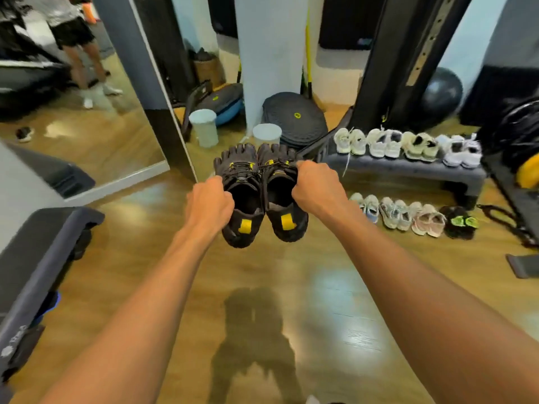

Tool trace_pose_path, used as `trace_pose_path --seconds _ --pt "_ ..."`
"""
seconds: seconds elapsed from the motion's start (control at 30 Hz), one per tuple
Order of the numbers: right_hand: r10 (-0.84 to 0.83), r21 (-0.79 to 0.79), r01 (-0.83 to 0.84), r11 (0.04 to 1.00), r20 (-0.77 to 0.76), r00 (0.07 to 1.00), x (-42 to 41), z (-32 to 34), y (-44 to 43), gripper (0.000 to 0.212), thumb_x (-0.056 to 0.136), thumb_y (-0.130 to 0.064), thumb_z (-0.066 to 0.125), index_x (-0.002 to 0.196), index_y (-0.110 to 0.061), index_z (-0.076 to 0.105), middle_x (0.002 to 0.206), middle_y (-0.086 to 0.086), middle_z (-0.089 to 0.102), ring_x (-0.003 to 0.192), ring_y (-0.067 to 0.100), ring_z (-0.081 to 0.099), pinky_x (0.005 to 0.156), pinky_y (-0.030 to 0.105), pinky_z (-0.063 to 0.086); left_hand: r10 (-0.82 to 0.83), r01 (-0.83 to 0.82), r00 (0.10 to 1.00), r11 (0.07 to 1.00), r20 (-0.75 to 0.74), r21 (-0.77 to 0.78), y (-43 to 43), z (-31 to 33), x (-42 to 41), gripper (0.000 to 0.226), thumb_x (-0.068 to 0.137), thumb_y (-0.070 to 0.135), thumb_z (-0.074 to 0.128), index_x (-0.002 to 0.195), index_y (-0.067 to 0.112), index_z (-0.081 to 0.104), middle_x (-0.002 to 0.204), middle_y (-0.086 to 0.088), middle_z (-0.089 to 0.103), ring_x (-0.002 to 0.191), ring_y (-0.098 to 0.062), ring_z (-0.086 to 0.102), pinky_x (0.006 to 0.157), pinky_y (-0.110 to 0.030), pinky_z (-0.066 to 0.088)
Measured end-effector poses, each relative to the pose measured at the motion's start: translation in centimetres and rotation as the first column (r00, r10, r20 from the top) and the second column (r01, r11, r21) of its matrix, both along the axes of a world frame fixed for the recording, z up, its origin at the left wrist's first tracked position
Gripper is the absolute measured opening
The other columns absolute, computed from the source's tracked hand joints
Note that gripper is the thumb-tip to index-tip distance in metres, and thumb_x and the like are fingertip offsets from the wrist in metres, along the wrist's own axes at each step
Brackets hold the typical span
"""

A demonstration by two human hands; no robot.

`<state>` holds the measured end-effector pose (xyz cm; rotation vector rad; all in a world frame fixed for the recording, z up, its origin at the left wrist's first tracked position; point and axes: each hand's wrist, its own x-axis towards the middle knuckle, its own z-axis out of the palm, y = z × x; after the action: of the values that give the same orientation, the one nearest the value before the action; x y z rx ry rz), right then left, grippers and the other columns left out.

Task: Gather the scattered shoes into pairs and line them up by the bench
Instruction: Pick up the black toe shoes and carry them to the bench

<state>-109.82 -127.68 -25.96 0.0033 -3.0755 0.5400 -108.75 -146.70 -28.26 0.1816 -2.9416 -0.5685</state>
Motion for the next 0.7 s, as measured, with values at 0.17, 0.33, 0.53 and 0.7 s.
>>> trace_pose_path --seconds 0.17,0.33,0.53,0.7 --pt "-0.158 -0.017 0.158 0.987 -0.035 0.987 -0.5 1.0 12.6 0.021 0.086 -0.011 0.054 0.106 -0.011 0.056 0.104 0.015 0.062 0.092 0.037 0.057 0.065 0.038 0.042 -0.185 0.187 0.981 0.982 -0.061 0.034 12.4 1.0 -3.2 0.016 0.084 0.007 0.044 0.089 0.001 0.059 0.083 -0.021 0.059 0.078 -0.039 0.051 0.065 -0.04 0.042" --pt "-0.309 -0.015 0.309 0.951 0.014 0.951 -1.9 0.4 23.0 0.025 0.085 -0.009 0.053 0.11 -0.013 0.056 0.103 0.012 0.065 0.088 0.034 0.06 0.063 0.035 0.041 -0.34 0.341 0.94 0.94 -0.038 0.016 23.3 0.6 -7.6 0.016 0.087 0.007 0.044 0.091 0.0 0.058 0.087 -0.022 0.06 0.074 -0.033 0.044 0.063 -0.037 0.035" --pt "-0.444 -0.016 0.444 0.896 0.011 0.896 -5.4 -2.2 32.7 0.027 0.085 -0.011 0.055 0.112 -0.013 0.059 0.104 0.014 0.066 0.084 0.034 0.055 0.065 0.034 0.037 -0.472 0.472 0.881 0.88 -0.011 0.045 34.3 -2.6 -13.8 0.018 0.089 0.007 0.043 0.093 -0.001 0.059 0.088 -0.019 0.059 0.082 -0.038 0.053 0.068 -0.04 0.042" --pt "-0.5 -0.004 0.502 0.865 0.079 0.862 -11.1 -6.1 39.0 0.034 0.085 -0.009 0.054 0.119 -0.014 0.054 0.11 0.016 0.064 0.098 0.037 0.058 0.068 0.035 0.036 -0.487 0.482 0.872 0.873 0.051 0.076 41.3 -6.6 -19.9 0.017 0.091 0.007 0.042 0.096 0.001 0.057 0.086 -0.018 0.059 0.074 -0.033 0.046 0.063 -0.037 0.037"
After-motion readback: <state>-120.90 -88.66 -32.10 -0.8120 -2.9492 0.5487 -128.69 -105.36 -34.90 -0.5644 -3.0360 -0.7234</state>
